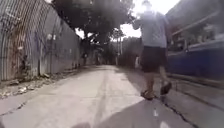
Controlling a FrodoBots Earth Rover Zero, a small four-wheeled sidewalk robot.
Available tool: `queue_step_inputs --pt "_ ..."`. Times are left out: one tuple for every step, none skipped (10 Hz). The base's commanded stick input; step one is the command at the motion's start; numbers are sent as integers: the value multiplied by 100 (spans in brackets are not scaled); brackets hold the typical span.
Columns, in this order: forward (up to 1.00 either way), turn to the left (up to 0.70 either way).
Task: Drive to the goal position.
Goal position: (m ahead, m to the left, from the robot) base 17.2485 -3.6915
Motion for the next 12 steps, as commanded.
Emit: queue_step_inputs --pt "100 -27" --pt "100 -20" --pt "100 -1" --pt "100 0" --pt "100 0" --pt "100 0" --pt "100 -7" --pt "100 -22" --pt "100 -21" --pt "100 0" --pt "100 0" --pt "100 0"
